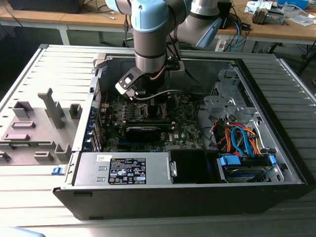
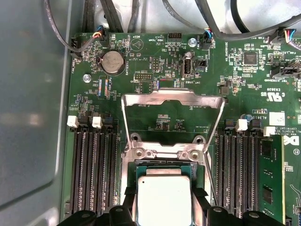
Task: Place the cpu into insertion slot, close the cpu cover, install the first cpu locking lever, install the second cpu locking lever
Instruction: 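Place the cpu into insertion slot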
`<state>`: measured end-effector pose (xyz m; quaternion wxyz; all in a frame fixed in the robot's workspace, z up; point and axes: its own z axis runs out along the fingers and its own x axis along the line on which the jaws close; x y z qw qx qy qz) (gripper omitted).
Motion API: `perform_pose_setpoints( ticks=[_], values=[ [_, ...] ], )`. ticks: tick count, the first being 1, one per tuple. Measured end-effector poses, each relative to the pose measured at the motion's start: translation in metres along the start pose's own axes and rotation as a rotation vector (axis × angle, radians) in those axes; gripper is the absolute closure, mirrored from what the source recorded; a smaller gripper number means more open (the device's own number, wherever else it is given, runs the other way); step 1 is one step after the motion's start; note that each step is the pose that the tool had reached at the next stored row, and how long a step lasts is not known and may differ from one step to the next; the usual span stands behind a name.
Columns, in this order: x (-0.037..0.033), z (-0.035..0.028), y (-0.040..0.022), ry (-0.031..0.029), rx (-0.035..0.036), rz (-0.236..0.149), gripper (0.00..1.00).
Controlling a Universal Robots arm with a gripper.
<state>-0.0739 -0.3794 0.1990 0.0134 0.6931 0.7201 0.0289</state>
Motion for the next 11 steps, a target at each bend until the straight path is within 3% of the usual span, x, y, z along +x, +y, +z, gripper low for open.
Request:
perform_pose_setpoints(
  ticks=[7, 9, 11],
  values=[
    [0.0001, 0.0004, 0.0001, 0.0006, -0.0007, 0.001, 0.45],
    [0.0001, 0.0004, 0.0001, 0.0007, -0.0006, 0.001, 0.38],
    [0.0, 0.0003, 0.0, 0.0003, -0.0003, 0.001, 0.38]
  ],
)
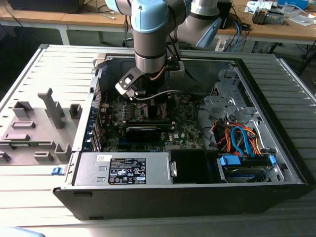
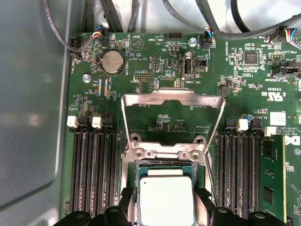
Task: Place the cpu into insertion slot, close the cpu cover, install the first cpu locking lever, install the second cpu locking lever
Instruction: 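Place the cpu into insertion slot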
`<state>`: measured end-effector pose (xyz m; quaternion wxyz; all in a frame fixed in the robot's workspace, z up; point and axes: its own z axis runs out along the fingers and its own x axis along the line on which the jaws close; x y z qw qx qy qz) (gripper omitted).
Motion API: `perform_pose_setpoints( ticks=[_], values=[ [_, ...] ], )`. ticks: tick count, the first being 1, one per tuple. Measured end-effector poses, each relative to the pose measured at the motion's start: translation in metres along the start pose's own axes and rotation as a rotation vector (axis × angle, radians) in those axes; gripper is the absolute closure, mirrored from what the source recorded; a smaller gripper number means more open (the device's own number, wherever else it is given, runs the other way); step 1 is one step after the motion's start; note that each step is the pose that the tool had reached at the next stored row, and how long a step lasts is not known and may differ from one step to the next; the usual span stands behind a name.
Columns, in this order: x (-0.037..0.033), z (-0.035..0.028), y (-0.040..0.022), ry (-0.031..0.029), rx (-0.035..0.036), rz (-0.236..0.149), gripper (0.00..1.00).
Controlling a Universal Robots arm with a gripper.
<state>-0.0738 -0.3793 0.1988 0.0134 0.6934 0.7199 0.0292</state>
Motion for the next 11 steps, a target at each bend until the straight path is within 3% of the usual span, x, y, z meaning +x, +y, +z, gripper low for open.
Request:
perform_pose_setpoints(
  ticks=[3, 6, 11],
  values=[
    [-0.0002, -0.0001, -0.0001, 0.0007, 0.0, 0.001, 0.38],
    [-0.0003, -0.0001, 0.0, 0.0059, -0.0005, 0.008, 0.38],
    [-0.0004, -0.0001, 0.0005, 0.006, -0.0004, 0.007, 0.38]
  ],
)
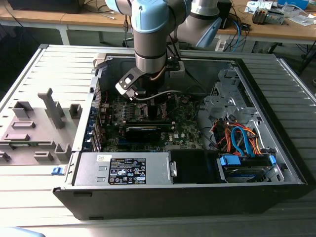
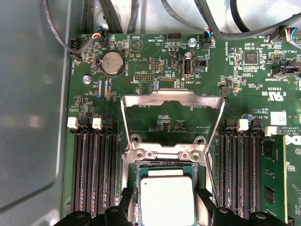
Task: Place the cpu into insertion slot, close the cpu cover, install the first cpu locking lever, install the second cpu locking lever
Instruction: 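Place the cpu into insertion slot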
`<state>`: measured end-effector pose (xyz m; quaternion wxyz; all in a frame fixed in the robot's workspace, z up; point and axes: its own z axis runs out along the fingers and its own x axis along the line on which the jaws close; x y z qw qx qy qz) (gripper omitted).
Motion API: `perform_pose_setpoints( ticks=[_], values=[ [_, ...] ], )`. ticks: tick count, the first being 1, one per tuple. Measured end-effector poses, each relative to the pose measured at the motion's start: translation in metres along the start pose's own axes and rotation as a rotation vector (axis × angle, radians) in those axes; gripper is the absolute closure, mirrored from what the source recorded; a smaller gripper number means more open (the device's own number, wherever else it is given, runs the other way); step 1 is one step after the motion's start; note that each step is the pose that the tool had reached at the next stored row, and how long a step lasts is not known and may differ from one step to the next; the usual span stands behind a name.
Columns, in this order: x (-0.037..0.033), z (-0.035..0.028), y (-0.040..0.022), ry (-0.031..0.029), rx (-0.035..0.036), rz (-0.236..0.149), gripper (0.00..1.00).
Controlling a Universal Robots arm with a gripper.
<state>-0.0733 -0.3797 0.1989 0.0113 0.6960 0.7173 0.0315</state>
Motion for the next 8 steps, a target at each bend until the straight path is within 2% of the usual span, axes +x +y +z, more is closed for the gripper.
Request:
perform_pose_setpoints(
  ticks=[8],
  values=[
    [-0.0001, -0.0006, 0.0001, -0.0012, 0.0, 0.002, 0.38]
  ],
)
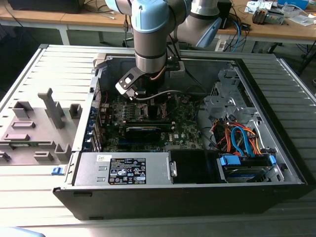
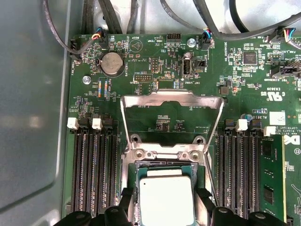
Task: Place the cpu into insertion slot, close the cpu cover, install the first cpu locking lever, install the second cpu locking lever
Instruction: 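Place the cpu into insertion slot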
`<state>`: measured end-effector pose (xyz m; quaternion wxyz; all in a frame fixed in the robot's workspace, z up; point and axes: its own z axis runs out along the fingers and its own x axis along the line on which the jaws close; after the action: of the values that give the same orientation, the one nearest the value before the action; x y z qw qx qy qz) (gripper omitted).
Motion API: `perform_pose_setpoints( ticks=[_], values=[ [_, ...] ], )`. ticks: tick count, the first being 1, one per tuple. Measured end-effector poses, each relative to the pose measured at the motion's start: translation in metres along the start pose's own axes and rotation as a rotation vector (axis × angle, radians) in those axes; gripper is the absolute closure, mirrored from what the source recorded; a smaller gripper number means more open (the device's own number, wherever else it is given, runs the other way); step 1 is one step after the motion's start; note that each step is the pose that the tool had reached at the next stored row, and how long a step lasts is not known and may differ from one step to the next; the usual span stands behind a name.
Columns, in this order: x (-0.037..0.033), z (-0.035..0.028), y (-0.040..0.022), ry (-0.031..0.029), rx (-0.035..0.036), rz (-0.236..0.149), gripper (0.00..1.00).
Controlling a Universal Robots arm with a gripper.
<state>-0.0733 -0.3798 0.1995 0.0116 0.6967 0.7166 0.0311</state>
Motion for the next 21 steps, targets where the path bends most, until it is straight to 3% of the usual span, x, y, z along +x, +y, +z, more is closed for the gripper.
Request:
perform_pose_setpoints(
  ticks=[3, 5, 14, 21],
  values=[
    [-0.0001, 0.0, 0.0, -0.0001, -0.0001, 0.0, 0.38],
    [-0.0003, -0.0003, 0.0, -0.001, 0.0004, 0.0, 0.45],
    [0.0, -0.0028, 0.0001, 0.0016, -0.0005, 0.007, 0.45],
    [-0.0005, -0.0028, 0.0007, -0.0013, -0.0015, 0.052, 0.45]
  ],
)
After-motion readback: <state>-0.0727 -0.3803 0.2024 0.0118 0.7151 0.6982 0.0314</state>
